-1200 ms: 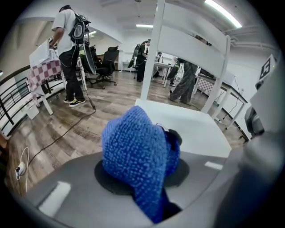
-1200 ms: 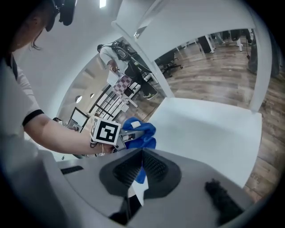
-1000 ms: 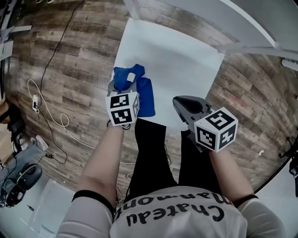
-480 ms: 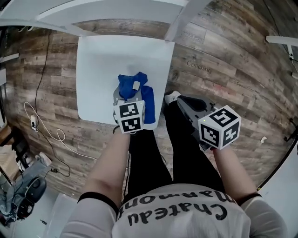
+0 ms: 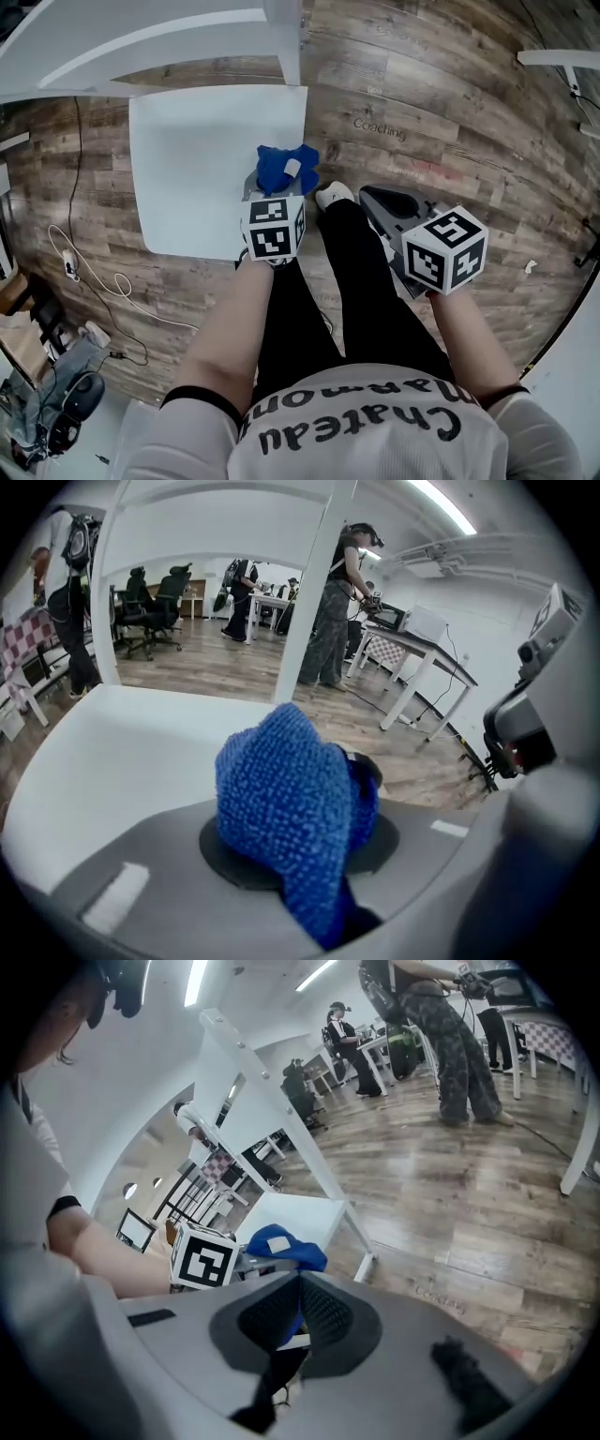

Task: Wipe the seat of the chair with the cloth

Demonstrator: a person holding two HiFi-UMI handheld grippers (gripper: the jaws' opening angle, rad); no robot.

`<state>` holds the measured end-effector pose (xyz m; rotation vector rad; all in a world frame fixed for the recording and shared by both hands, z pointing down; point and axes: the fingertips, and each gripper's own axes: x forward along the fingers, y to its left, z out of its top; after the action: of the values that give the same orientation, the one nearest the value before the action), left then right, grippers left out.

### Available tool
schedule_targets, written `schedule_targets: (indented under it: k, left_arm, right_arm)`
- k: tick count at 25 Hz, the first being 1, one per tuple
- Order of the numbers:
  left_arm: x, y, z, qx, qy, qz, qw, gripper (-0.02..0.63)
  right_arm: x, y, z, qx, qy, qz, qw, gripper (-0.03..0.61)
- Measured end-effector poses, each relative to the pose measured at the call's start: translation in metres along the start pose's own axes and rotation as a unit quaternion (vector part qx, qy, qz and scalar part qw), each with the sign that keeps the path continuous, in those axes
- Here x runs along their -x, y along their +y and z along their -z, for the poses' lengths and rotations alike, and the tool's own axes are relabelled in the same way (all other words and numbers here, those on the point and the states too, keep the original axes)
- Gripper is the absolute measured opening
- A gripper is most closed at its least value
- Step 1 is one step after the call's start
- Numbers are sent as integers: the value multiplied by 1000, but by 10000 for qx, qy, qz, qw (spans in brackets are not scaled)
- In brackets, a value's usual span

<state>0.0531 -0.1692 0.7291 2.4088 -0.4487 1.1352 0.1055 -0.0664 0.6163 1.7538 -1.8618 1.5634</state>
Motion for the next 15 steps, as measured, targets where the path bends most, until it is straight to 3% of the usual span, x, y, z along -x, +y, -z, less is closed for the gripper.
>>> schedule_targets:
  k: [3, 6, 10, 15]
  left_arm:
    - [11, 1, -5, 158, -59, 150, 9997, 104]
    - [31, 32, 3, 237, -35, -5, 9997, 104]
    - [68, 123, 23, 461, 93, -581, 9972, 104]
    - [130, 264, 56, 749, 200, -1691, 9826, 107]
  right_arm:
    - [-8, 14, -7, 87, 42, -47, 9999, 15]
    - [-25, 39, -17, 193, 64, -160, 9997, 15]
    - [-67, 87, -25, 282, 148, -402, 9987, 15]
    - [-129, 154, -23, 463, 428, -813, 9947, 15]
